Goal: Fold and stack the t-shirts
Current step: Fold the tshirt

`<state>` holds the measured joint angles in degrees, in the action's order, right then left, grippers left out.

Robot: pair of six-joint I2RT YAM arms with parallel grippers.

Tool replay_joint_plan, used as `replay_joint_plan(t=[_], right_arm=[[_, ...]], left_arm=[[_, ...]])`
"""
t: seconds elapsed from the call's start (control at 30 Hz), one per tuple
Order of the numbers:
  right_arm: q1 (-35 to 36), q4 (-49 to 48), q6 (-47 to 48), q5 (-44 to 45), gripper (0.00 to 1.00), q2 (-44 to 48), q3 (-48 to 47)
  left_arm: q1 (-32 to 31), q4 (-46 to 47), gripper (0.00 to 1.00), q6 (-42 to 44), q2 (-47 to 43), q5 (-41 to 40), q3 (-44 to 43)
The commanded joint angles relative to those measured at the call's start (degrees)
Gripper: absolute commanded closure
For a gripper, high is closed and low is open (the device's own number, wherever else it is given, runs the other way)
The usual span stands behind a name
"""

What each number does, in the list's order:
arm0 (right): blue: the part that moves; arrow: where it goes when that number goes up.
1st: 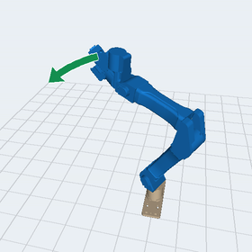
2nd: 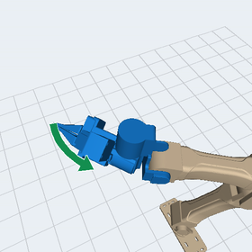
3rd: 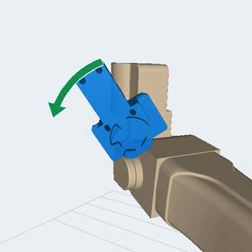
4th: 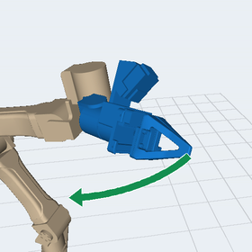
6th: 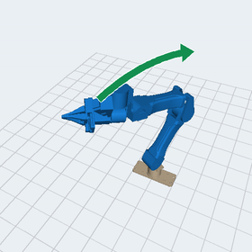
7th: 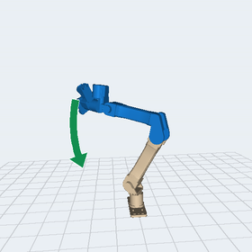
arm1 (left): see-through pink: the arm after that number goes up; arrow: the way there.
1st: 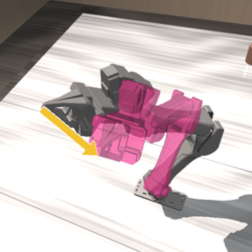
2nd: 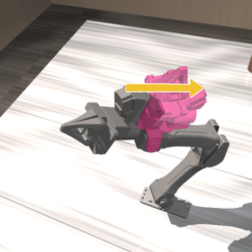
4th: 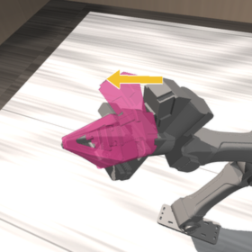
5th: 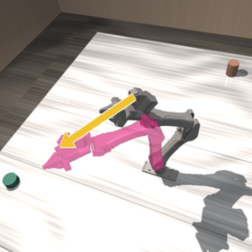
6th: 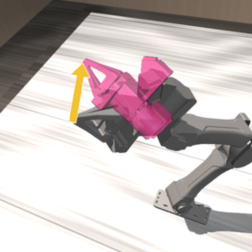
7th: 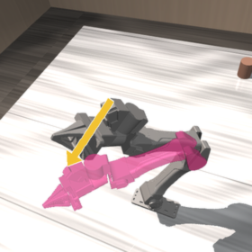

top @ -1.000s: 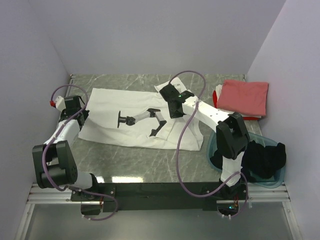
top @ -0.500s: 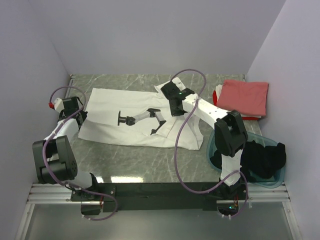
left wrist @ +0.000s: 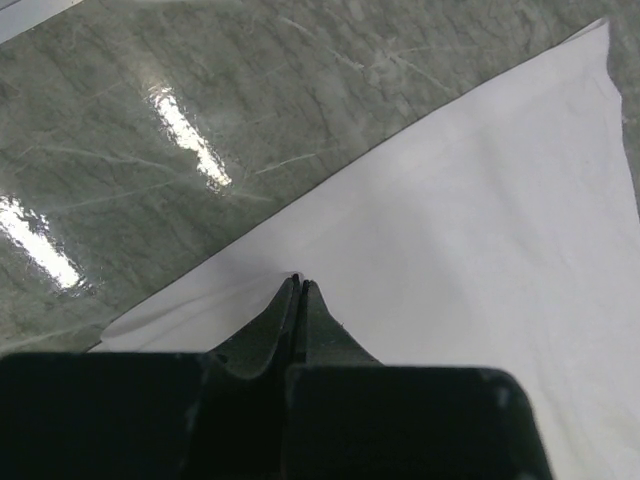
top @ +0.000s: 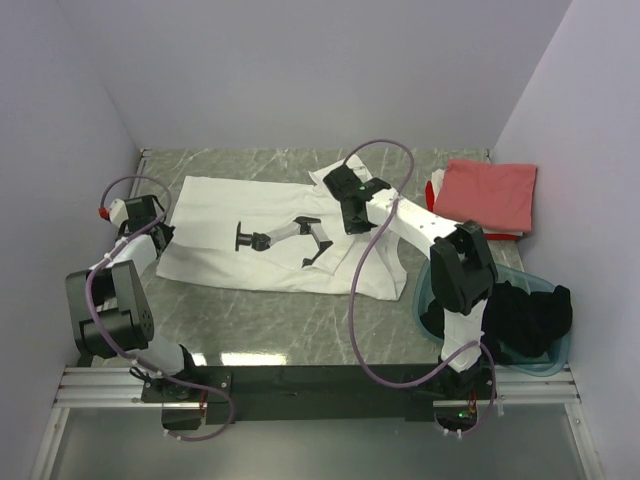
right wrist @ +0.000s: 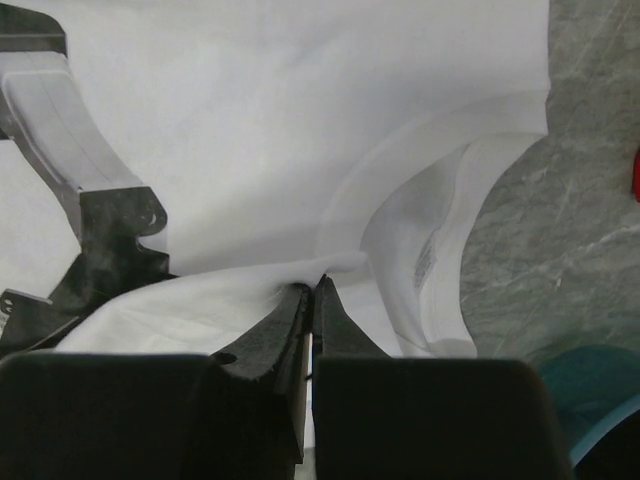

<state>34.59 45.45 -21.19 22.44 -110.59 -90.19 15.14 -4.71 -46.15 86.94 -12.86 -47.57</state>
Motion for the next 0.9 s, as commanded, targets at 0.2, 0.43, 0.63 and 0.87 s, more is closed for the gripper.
replay_joint_plan(t=[0.2, 0.43, 0.63, 0.87], right_arm=[[-0.5, 0.4, -1.5, 2.8, 1.0, 8.2, 4.7], [-0.8, 1.4, -1.5, 3.3, 1.0, 9.2, 4.6], [-1.2, 1.3, -1.7, 3.6, 1.0, 9.8, 5.6], [-1.5, 1.3, -1.9, 3.6, 1.0, 11.1, 6.7]], left_arm=[[0.7, 1.8, 0.99, 1.5, 2.5, 0.6, -3.1], [1.3, 1.7, 0.99, 1.4, 2.8, 0.3, -3.1], [2.4, 2.2, 0.99, 1.2, 2.0, 0.2, -2.4], [2.6, 2.1, 0.99, 1.0, 2.0, 0.6, -2.4]])
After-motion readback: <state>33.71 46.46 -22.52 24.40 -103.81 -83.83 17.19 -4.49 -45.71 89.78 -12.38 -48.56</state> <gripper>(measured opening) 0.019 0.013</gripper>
